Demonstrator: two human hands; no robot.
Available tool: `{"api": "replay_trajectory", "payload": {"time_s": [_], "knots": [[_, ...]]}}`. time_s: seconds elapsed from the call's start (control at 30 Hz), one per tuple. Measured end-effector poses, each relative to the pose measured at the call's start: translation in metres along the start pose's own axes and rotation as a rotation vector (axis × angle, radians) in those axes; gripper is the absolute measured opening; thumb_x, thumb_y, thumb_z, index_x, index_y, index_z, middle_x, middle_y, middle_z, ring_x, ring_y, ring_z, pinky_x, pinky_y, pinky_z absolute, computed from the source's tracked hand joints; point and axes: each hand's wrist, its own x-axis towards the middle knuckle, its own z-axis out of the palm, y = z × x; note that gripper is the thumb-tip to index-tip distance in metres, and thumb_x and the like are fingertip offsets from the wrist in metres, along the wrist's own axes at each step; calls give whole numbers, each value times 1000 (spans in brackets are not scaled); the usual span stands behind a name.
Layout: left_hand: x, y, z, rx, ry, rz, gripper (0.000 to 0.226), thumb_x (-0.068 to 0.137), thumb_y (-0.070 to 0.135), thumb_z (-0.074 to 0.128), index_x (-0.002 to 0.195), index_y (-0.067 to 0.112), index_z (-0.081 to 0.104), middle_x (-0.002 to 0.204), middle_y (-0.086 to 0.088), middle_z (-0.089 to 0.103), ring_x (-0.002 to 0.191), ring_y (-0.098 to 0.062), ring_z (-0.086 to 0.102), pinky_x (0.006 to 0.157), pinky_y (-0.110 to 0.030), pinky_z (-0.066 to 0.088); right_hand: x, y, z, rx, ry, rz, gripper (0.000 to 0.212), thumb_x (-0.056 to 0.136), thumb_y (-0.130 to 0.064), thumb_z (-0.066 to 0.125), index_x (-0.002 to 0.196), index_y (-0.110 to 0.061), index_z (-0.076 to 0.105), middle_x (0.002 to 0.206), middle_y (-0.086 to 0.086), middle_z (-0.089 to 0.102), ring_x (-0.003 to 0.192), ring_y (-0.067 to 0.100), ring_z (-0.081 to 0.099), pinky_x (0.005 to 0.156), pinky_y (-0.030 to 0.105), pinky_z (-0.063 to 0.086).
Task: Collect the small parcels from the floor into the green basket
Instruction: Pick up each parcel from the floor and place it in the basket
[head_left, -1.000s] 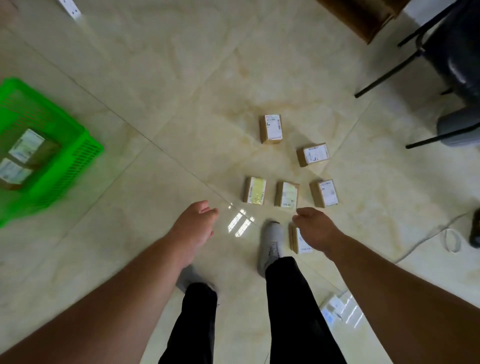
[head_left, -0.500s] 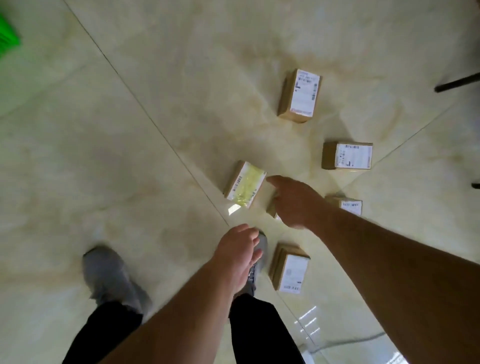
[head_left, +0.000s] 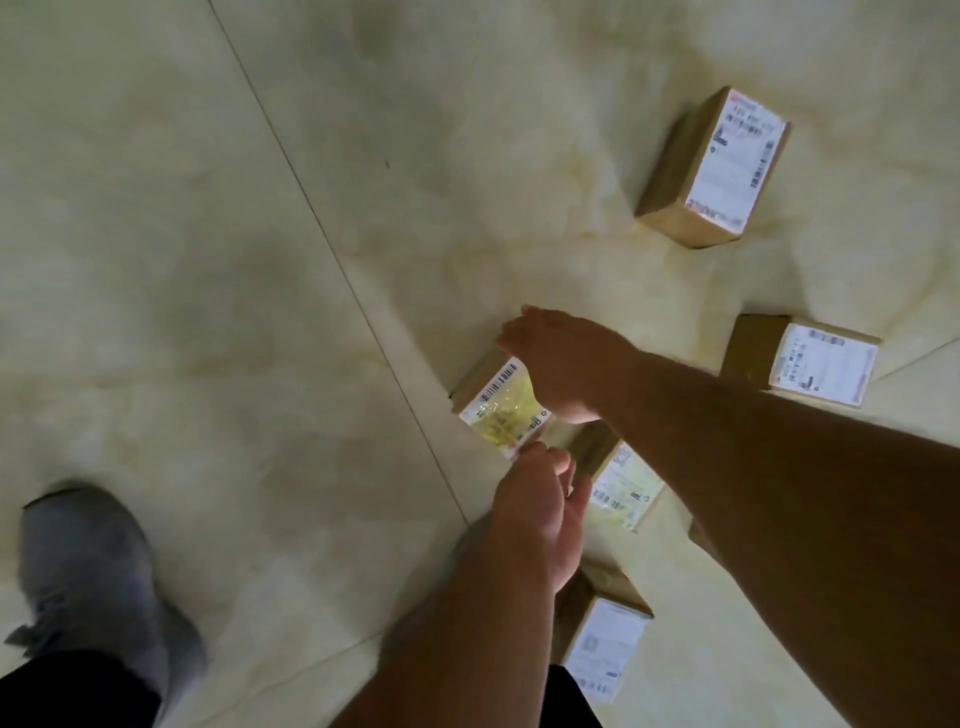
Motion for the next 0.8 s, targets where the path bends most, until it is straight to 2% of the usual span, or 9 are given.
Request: {"api": "replay_trajectory", "payload": {"time_s": [0.1,0.2,0.27,0.43,0.5,0.57,0.63,0.7,0.8], "knots": [[-2,10,0,-102,0,31,32,99,-3,51,126,10,63,111,-7,69,114,-18,62,112,-42,44,-4,-3,3,61,16,53,63,90,-1,51,149,-23,43,151,0,45,136,25,48,108,40,47],[-13,25,-5,-80,14,108,27,98,-4,50,115,10,67,99,-4,69,104,-16,63,114,-42,42,-15,-12,2,185,49,106,62,91,-2,50,148,-24,44,147,1,47,132,25,50,107,39,46],[-26,36,-12,4,15,166,28,99,-4,47,105,13,69,99,-2,67,103,-14,61,116,-40,41,-24,-20,-4,247,63,143,61,92,-7,48,150,-25,42,148,2,46,134,25,48,110,36,43],[-100,78,-28,222,-15,290,33,101,3,46,105,25,70,120,4,72,120,-11,61,106,-31,45,-55,-57,-45,445,124,251,48,97,-20,44,145,-21,49,147,4,50,128,25,54,101,30,43],[-143,102,-32,309,-6,362,31,101,1,46,98,20,71,108,2,77,107,-11,67,97,-27,49,-73,-80,-69,524,159,269,41,97,-21,45,136,-18,57,137,7,60,116,25,60,92,30,48],[-189,127,-39,388,-26,442,31,101,-2,45,96,14,71,99,-2,77,88,-10,68,88,-28,49,-92,-108,-94,595,176,281,39,97,-22,46,134,-16,57,133,7,64,112,25,61,93,35,51],[-235,150,-47,496,-56,517,25,99,4,46,106,11,70,105,-5,71,87,-12,64,93,-34,48,-112,-138,-123,664,188,286,38,98,-24,46,135,-17,55,133,4,64,112,23,61,96,38,51],[-285,173,-56,595,-47,577,28,91,13,50,104,25,71,112,1,72,99,-13,66,104,-39,49,-131,-170,-154,715,218,263,31,99,-25,45,129,-18,54,126,3,65,104,18,62,90,34,53],[-361,212,-69,630,-57,639,41,81,17,54,100,47,74,112,8,77,112,-16,69,107,-44,49,-158,-223,-207,776,283,214,17,101,-26,47,116,-23,54,111,-3,65,91,5,59,75,22,50]]}}
